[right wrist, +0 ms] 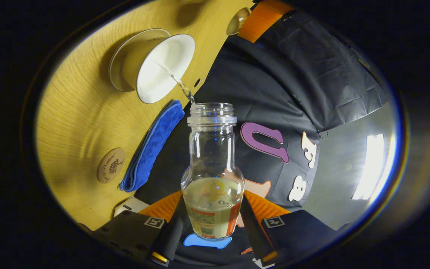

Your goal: Open the teacup lid with one hand, grasp the water bottle and pour water into the teacup with the other hand; after pouring, place the water bottle on the coaster and then close the teacup lid.

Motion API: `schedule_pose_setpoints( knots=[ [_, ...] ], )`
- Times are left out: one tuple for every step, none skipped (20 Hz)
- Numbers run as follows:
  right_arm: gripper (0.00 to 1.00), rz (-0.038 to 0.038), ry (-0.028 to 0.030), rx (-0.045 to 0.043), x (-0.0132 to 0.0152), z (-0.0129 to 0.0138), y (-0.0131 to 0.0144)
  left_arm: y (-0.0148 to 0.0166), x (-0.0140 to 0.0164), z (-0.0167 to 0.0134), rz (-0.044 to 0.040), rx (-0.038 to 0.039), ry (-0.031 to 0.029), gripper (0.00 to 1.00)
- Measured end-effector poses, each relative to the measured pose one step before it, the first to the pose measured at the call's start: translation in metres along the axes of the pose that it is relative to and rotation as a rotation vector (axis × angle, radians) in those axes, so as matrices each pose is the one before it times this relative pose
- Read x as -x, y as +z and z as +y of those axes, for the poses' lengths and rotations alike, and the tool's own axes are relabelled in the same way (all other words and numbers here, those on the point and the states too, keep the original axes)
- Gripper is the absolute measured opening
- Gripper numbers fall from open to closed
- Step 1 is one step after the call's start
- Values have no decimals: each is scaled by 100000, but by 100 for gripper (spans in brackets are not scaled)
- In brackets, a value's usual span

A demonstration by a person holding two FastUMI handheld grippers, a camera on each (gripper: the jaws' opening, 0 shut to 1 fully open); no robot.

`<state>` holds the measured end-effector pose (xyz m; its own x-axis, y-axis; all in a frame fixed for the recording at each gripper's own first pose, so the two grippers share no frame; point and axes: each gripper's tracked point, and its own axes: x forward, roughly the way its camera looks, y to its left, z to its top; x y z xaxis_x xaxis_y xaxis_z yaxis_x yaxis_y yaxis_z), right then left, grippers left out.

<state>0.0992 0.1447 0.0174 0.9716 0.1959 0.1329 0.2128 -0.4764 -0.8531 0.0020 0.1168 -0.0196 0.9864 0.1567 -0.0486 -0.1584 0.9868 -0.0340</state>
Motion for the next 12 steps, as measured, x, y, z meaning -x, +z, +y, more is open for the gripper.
schedule_pose_setpoints(
  knots=[
    [80,-20,755,-1104,103,523,199,-43,3,-7,79,-55,-5,27],
    [80,-159,917,-1027,97,533,287,-51,-21,35,-20,-16,-1,27],
    [80,-580,356,-432,88,234,355,57,-24,-23,-3,-2,-2,27],
    [81,-730,418,-295,119,292,419,-35,-14,-6,16,-11,1,27],
    [81,-69,1119,-1120,133,485,166,79,-3,4,5,6,2,27],
    [81,566,2393,-3068,-12,624,-60,-21,48,22,-60,22,1,27],
    [81,596,3067,-4767,16,818,29,38,-41,-15,32,-12,2,27],
    [82,1081,2802,-5668,23,700,-130,-99,23,-14,-4,5,-1,27],
    [82,791,2626,-5900,83,690,-143,15,-11,32,-35,6,-2,27],
    [82,1176,2391,-5971,-88,614,-104,0,-10,-29,57,-4,16,27],
    [82,1310,2999,-6568,119,759,-244,51,-14,23,24,20,2,27],
    [78,1082,2982,-7027,125,800,-327,-19,60,-35,-30,11,-8,27]
  ],
)
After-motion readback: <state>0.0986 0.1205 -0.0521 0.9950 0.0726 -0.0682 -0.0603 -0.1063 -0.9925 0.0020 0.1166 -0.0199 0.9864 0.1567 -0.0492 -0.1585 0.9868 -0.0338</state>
